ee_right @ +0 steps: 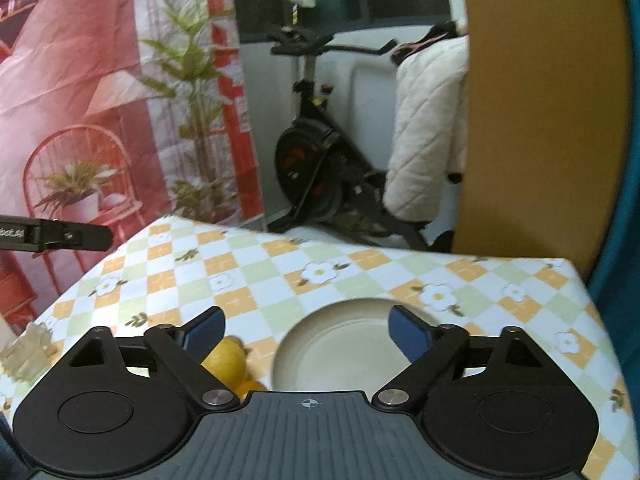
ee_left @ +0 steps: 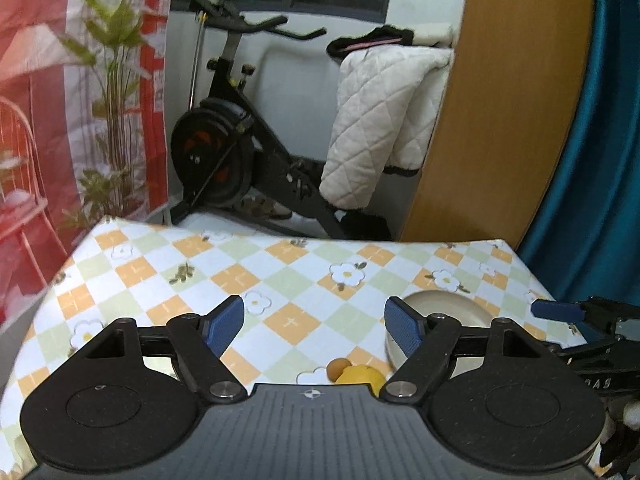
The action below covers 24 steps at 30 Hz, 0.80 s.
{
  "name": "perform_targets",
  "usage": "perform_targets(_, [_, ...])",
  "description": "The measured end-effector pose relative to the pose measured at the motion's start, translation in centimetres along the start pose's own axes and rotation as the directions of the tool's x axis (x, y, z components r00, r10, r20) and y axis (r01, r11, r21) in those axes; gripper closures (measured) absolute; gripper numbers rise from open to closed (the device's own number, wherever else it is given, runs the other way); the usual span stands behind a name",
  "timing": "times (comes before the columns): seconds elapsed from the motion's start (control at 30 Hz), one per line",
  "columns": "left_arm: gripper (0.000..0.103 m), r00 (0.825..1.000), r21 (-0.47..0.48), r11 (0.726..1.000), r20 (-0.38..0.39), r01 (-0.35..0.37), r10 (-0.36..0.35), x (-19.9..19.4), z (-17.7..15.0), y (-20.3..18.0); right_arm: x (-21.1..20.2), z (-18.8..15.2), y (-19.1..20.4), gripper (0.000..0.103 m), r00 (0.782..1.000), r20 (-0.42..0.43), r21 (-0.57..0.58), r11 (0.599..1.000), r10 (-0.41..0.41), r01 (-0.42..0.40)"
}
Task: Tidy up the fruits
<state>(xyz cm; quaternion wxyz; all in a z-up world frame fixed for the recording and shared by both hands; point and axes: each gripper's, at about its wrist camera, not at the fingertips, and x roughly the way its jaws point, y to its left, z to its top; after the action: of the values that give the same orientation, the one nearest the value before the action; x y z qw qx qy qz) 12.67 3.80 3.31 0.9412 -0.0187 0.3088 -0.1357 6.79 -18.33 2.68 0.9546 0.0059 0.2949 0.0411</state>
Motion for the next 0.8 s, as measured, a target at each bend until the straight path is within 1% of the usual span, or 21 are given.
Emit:
perform_targets(0.2, [0.026, 0.998, -0.054, 0.998, -0.065, 0.014, -0.018, 2.1, -1.4, 1.4, 2.9, -0.6, 1.6, 0.019, 0.998, -0.061, -0.006, 1.000, -0.003, 0.002])
perform_targets(0.33, [0.026, 0.994, -0.062, 0.998, -0.102, 0.028, -0.035, 3.4, -2.1, 2.0, 5.0, -0.8, 1.7, 0.018, 0.992, -0.124, 0.015, 1.000, 0.021, -0.020])
perform_targets(0.5, [0.026, 0.988, -0.084, 0.996, -0.144, 0.036, -0.048, 4.9, -2.5, 3.0, 6.8, -0.7, 2.1, 0.019, 0.983, -0.170, 0.010, 0.998, 0.067, -0.066])
perform_targets(0.57, [0.026, 0.987, -0.093, 0.995, -0.152, 0.046, -0.059, 5.4, -2.6, 3.2, 7.3, -0.7, 2.6, 0.022, 0.980, -0.184, -0.010, 0.996, 0.081, -0.084])
perform_targets(0.63, [0.026, 0.985, -0.095, 0.994, -0.157, 0.051, -0.065, 5.7, -2.7, 3.4, 7.9, -0.7, 3.1, 0.028, 0.975, -0.199, -0.027, 0.994, 0.097, -0.105])
perform_targets(0.77, [0.026, 0.982, -0.116, 0.991, -0.166, 0.069, -0.088, 6.4, -2.8, 3.5, 9.0, -0.9, 4.1, 0.036, 0.965, -0.230, -0.071, 0.987, 0.124, -0.144])
perform_targets(0.8, [0.026, 0.981, -0.123, 0.990, -0.168, 0.075, -0.096, 6.7, -2.9, 3.4, 9.3, -1.0, 4.3, 0.040, 0.963, -0.237, -0.080, 0.985, 0.130, -0.153])
